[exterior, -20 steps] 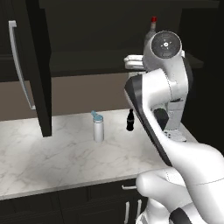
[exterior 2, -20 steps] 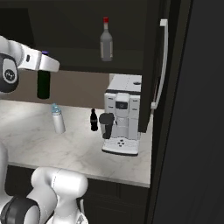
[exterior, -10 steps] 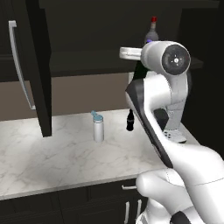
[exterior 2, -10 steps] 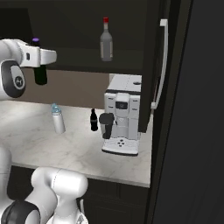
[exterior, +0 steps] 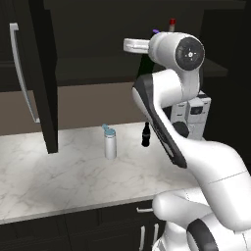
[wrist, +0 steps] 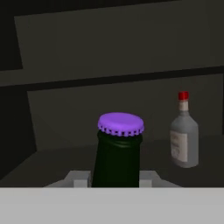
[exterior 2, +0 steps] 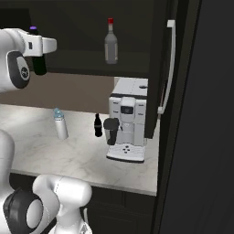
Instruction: Sort all alcoholic drinks to one cabinet, and non-alcoholic drinks to the other.
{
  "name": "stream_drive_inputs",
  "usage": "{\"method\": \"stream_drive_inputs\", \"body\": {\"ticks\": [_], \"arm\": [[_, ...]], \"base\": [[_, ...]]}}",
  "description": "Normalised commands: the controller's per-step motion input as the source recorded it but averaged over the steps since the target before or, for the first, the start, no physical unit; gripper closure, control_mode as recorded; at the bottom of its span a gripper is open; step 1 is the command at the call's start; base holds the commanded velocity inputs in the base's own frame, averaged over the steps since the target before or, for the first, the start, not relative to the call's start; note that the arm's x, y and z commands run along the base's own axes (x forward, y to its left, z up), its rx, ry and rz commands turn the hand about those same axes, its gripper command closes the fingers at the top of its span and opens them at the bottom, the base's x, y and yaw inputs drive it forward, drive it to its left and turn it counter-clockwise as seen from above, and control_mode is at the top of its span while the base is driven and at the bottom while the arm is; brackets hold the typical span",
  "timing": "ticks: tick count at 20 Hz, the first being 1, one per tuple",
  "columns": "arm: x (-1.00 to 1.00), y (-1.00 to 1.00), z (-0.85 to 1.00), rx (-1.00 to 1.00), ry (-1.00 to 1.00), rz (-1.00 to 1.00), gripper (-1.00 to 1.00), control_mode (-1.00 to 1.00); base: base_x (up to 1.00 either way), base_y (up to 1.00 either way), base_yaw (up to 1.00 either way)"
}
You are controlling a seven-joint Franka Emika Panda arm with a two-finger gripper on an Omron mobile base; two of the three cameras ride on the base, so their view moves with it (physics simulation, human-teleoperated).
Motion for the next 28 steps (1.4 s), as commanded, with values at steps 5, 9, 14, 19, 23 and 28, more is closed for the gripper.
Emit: {"method": "stream_drive_inputs", "body": {"ticks": [5,9,14,19,23,28], "arm": [[0.25,0.20,0.01,0.00,-0.02,0.08,1.00,-1.00],[0.27,0.18,-0.06,-0.01,-0.03,0.07,1.00,-1.00],[0.42,0.10,-0.03,-0.01,-0.08,0.05,1.00,-1.00],[0.52,0.00,0.00,-0.03,-0.05,0.01,1.00,-1.00],[0.57,0.00,0.00,-0.04,-0.01,0.00,1.00,-1.00],[0.55,0.00,0.00,-0.04,0.00,0.00,1.00,-1.00]], "base": [[0.00,0.00,0.00],[0.00,0.00,0.00],[0.00,0.00,0.00],[0.00,0.00,0.00],[0.00,0.00,0.00],[0.00,0.00,0.00]]}}
